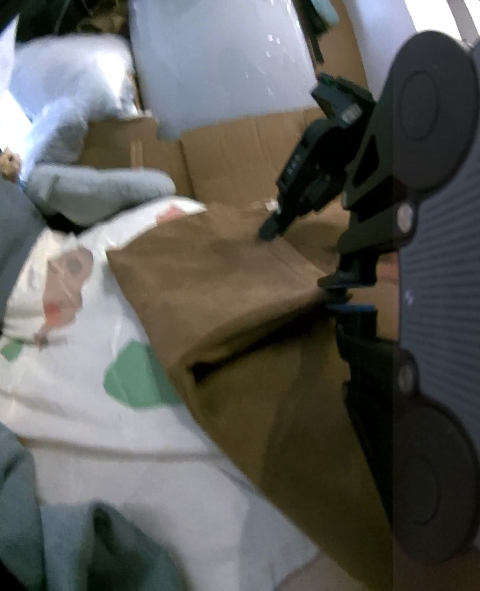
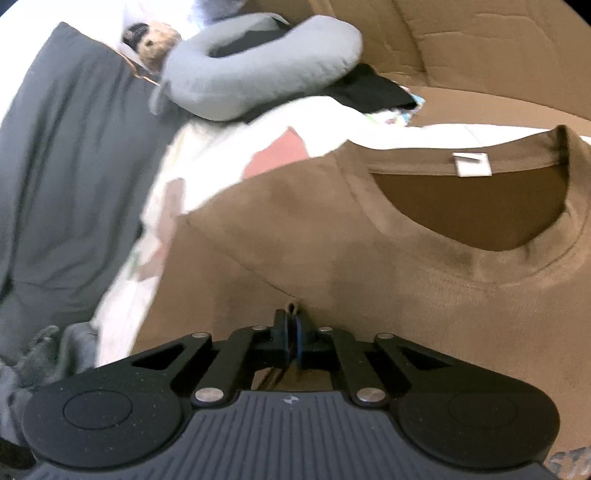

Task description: Fold clothes

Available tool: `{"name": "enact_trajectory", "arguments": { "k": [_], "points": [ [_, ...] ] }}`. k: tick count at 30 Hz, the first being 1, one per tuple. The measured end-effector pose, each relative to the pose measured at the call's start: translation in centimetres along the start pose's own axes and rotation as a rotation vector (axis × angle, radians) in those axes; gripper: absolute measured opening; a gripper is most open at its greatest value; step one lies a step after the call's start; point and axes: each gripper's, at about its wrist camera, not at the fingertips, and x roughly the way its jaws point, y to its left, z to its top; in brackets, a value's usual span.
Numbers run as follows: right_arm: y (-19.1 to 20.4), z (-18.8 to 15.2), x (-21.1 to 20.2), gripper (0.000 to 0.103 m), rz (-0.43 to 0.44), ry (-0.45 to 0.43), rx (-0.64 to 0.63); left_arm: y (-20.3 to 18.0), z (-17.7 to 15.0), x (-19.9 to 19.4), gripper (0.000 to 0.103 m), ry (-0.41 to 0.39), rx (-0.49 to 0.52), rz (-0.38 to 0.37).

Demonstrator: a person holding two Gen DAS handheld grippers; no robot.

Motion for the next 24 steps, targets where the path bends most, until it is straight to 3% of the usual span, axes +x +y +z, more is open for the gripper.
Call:
{"name": "enact_trajectory", "arguments": {
  "k": [3, 5, 13, 18, 22, 24],
  "points": [
    [-0.1, -0.1, -0.4, 0.015, -0.02, -0.01, 0.002, -0.4, -0.2, -1.5, 0.022, -0.008, 0.045, 0.029],
    [0.0, 0.0, -1.1, 0.027, -0.03, -0.026, -0.014, -1.0, -0.1, -2.4, 0.022, -0.022, 0.093, 0.054],
    [2.2, 0.3, -2.9, 0.028, 0.004, -0.079, -0.094, -3.7, 2.4, -3.8, 0.022, -0.106, 0.216, 0.076],
    [3.7, -0.7, -1.9, 0.028, 0.008, -0.036, -0.137, -4.1, 3.7, -2.1, 0.022, -0.127, 0.263, 0.103],
    [4.4, -2.2, -0.6, 0.028, -0.032, 0.039, -0.172, -3.3, 4.5, -1.2, 0.022, -0.121, 0.277, 0.182],
    [4.9, -3.0, -0.4, 0.036, -0.055, 0.069, -0.205, -2.8, 4.8, -1.4, 0.021, -0.115, 0.269, 0.213]
  ]
}}
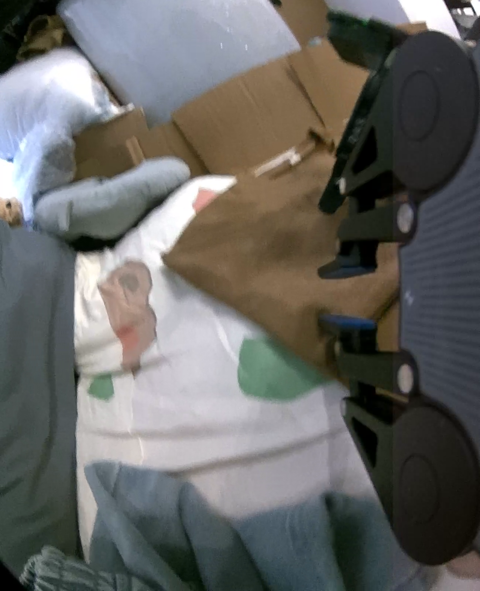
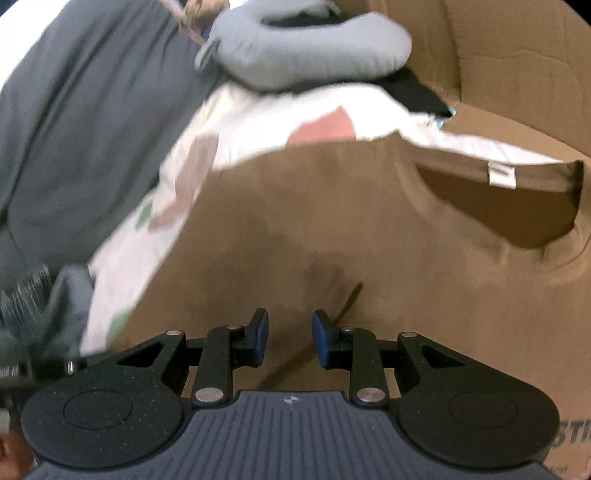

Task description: Fold clothes

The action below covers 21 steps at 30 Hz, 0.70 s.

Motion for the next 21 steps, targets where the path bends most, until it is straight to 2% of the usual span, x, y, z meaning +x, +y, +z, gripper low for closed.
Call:
{"name": "enact_trajectory", "arguments": {
  "k": [1, 2, 6, 10, 13, 15, 16, 17, 21],
  "points": [
    [0.5, -0.2, 0.0, 0.045, -0.012, 0.009, -0.025, 0.3, 0.1, -0.1, 0.015, 0.006, -0.003, 0.014],
    [0.9, -0.5, -0.1, 0.048, -0.025, 0.017, -0.051, 0.5, 0.2, -0.3, 0.015, 0.007, -0.01, 0.023],
    [1.5, -0.6, -0.7, 0.048, -0.056, 0.063, -0.079, 0.3, 0.8, -1.5, 0.016, 0.004, -0.028, 0.048],
    [1.2, 0.2, -3.5, 0.048, -0.037, 0.071, -0.045, -1.3, 1.4, -3.3, 0.031, 0.004, -0.01, 0.062],
    [1.2, 1.2, -6.3, 0.051, -0.013, 0.086, -0.051, -3.0, 2.2, -4.7, 0.049, 0.024, 0.029, 0.087],
    [1.2, 2.1, -8.2, 0.064, -0.012, 0.084, -0.055, -4.3, 2.7, -5.7, 0.051, 0.04, 0.066, 0.11],
    [1.2, 2.5, -9.2, 0.074, -0.009, 0.085, -0.053, -4.9, 2.9, -6.2, 0.054, 0.05, 0.086, 0.125],
    [1.2, 2.9, -10.3, 0.079, -0.008, 0.084, -0.049, -5.6, 3.1, -6.8, 0.059, 0.061, 0.103, 0.136],
    [1.2, 4.0, -14.6, 0.082, -0.023, 0.08, -0.036, -8.2, 3.8, -9.4, 0.073, 0.072, 0.159, 0.153]
  ]
}}
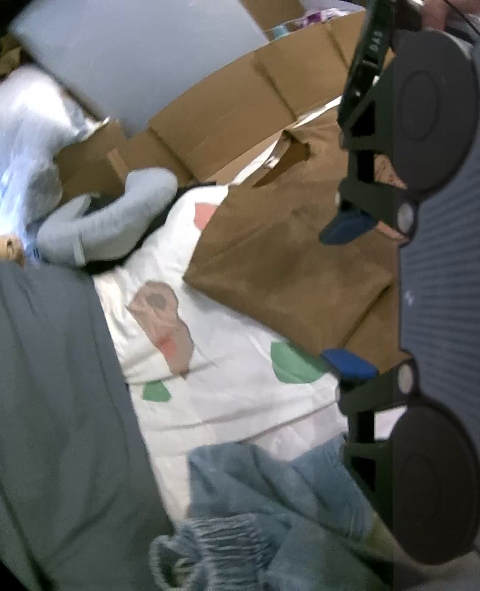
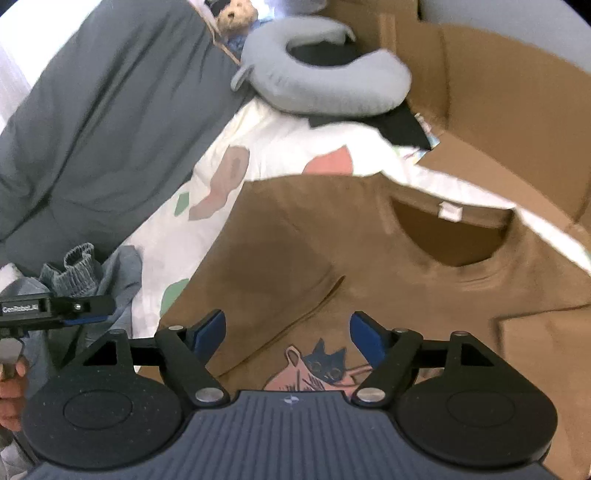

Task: Fold clothes
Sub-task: 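Open both grippers and lift them away from the shirt, then move both open grippers over the shirt toward its hem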

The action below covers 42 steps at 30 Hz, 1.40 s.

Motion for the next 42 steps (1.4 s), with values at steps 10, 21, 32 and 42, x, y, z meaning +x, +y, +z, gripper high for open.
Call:
{"name": "enact_trajectory", "arguments": {
  "k": [10, 21, 32, 42],
  "points": [
    [-0.9, 1.5, -13.8, 0.091, -0.043, -0.027, 0.016, -7.0, 1.7, -7.5, 0.094, 0.02, 0.145, 0.016],
    [-2.6, -0.5, -27.3, 0.092, -0.109, -0.102, 0.042, -13.9, 1.3, -14.5, 0.095, 0.062, 0.21, 0.034],
    [-2.7, -4.6, -37.0, 0.093, -0.127, -0.136, 0.075, -16.1, 1.5, -21.4, 0.098, 0.062, 0.229, 0.089],
    [-3.1, -7.6, -44.1, 0.093, -0.159, -0.223, 0.139, -16.5, 1.1, -26.6, 0.1, 0.012, 0.244, 0.094]
  ]
}}
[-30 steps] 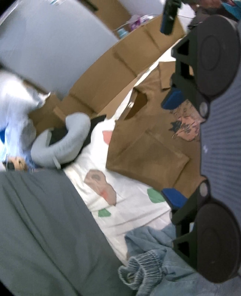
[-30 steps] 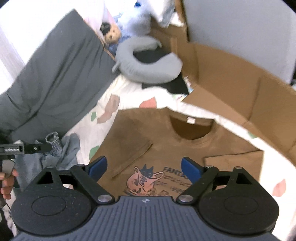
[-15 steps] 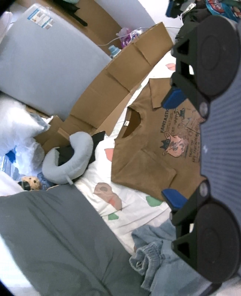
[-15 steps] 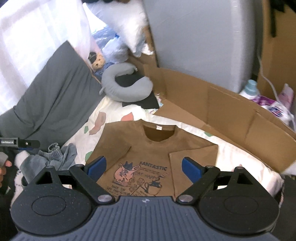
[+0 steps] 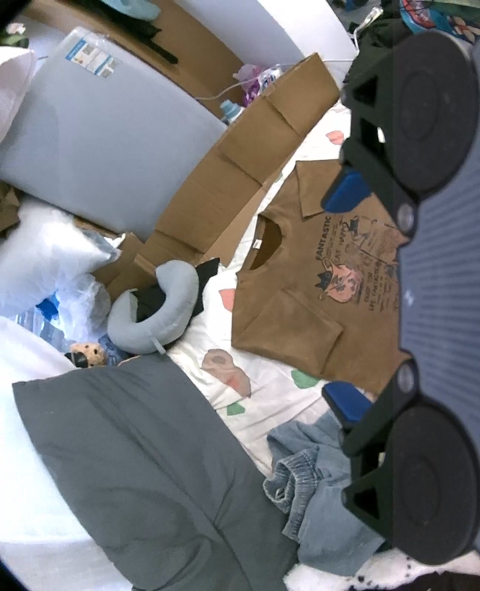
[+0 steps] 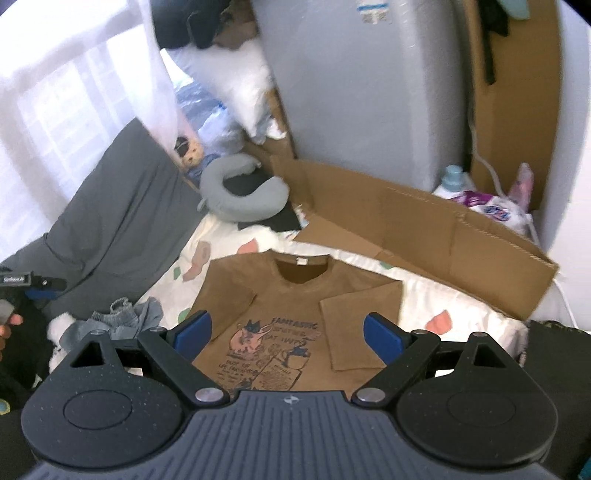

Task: Fold clothes
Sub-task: 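Move both open grippers over the shirt toward its hem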

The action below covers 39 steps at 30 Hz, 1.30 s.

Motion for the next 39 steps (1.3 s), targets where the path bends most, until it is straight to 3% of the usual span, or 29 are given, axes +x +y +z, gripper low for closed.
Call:
{"name": "enact_trajectory", "arguments": {
  "k": [10, 20, 27, 32, 39],
  "points": [
    [-1.8, -0.6, -6.5, 0.093, -0.039, -0.078, 0.019, 0.4, -0.9, -3.9, 0.101, -0.043, 0.042, -0.001],
    [-3.1, -5.0, -10.5, 0.093, -0.037, -0.138, 0.063, 2.2, -2.5, -6.1, 0.102, -0.08, 0.057, -0.005],
    [-5.3, -10.1, -10.6, 0.093, -0.057, -0.15, 0.113, 4.5, -5.2, -5.6, 0.102, -0.09, 0.077, 0.019],
    [-7.1, -14.1, -9.4, 0.093, -0.092, -0.124, 0.166, 6.3, -7.4, -5.3, 0.102, -0.152, 0.082, 0.02],
    [-8.0, -17.5, -8.7, 0.093, -0.13, -0.104, 0.166, 8.8, -9.9, -4.5, 0.102, -0.177, 0.054, 0.042]
  ]
}}
